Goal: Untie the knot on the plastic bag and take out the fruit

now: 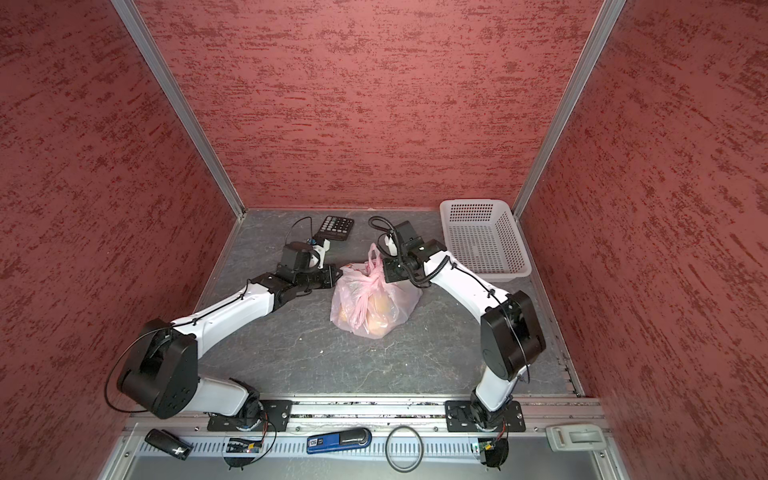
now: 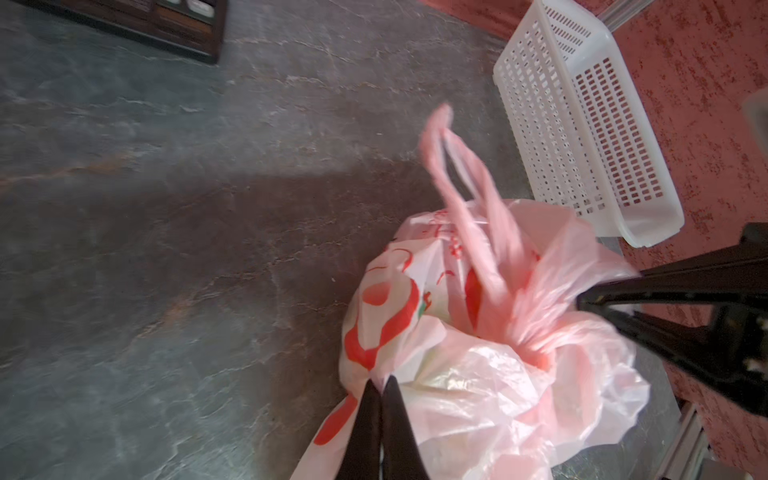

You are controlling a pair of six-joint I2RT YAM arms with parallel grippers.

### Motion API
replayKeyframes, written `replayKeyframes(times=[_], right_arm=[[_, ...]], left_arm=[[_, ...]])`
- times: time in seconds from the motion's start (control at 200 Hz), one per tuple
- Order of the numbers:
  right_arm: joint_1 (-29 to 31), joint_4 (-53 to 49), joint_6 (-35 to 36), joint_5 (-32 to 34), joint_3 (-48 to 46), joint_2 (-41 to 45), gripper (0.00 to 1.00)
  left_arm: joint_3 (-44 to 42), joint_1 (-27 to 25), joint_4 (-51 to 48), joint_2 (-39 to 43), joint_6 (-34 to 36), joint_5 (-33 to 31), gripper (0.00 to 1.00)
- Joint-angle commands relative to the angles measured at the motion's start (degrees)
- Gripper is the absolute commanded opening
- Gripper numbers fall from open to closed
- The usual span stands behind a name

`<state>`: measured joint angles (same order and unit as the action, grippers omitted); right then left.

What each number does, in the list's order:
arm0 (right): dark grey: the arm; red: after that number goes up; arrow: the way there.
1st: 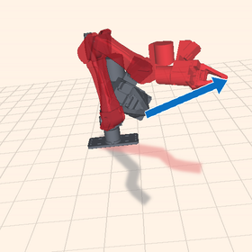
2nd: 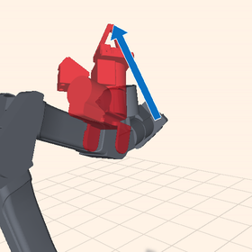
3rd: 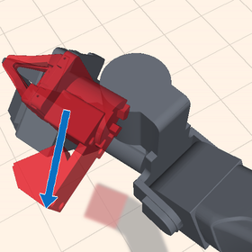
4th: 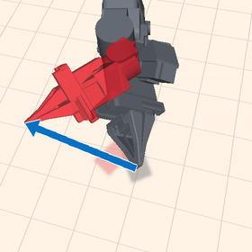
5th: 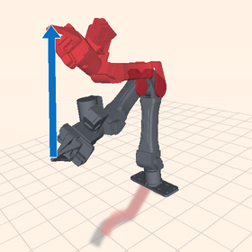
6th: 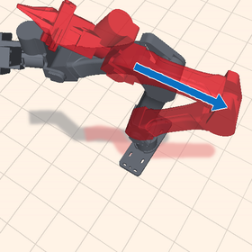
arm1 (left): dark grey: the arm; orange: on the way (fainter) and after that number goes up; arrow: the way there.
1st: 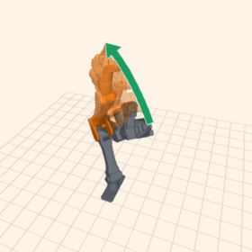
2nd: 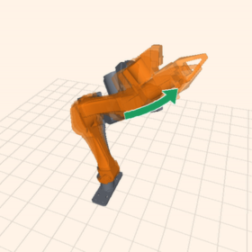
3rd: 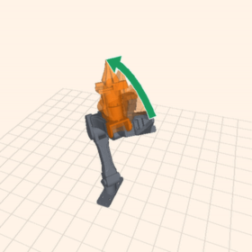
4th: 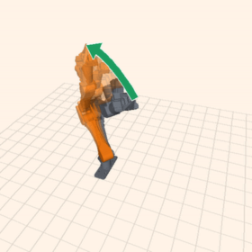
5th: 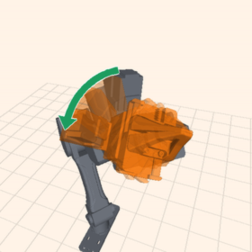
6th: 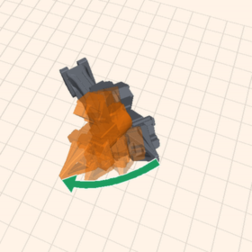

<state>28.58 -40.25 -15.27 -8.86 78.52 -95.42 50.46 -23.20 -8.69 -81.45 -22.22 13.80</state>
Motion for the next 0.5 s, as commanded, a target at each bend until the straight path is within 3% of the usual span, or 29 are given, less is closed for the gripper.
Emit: replayKeyframes(times=[0.0, 0.25, 0.496], right_arm=[[-5.43, 1.31, -2.99, -0.35, -3.6, 4.3, 0.0], [-14.61, 4.58, -7.8, -2.83, -10.23, 8.34, 0.0], [-18.19, 3.43, -9.67, -1.07, -10.63, 8.23, 0.0]], left_arm=[[-1.6, 2.41, -2.07, 1.9, 2.35, -2.01, 0.0], [-4.61, 7.6, -3.67, 3.78, 3.0, -3.33, 0.0], [-7.32, 11.26, -4.17, 5.14, 2.75, -3.83, 0.0]])
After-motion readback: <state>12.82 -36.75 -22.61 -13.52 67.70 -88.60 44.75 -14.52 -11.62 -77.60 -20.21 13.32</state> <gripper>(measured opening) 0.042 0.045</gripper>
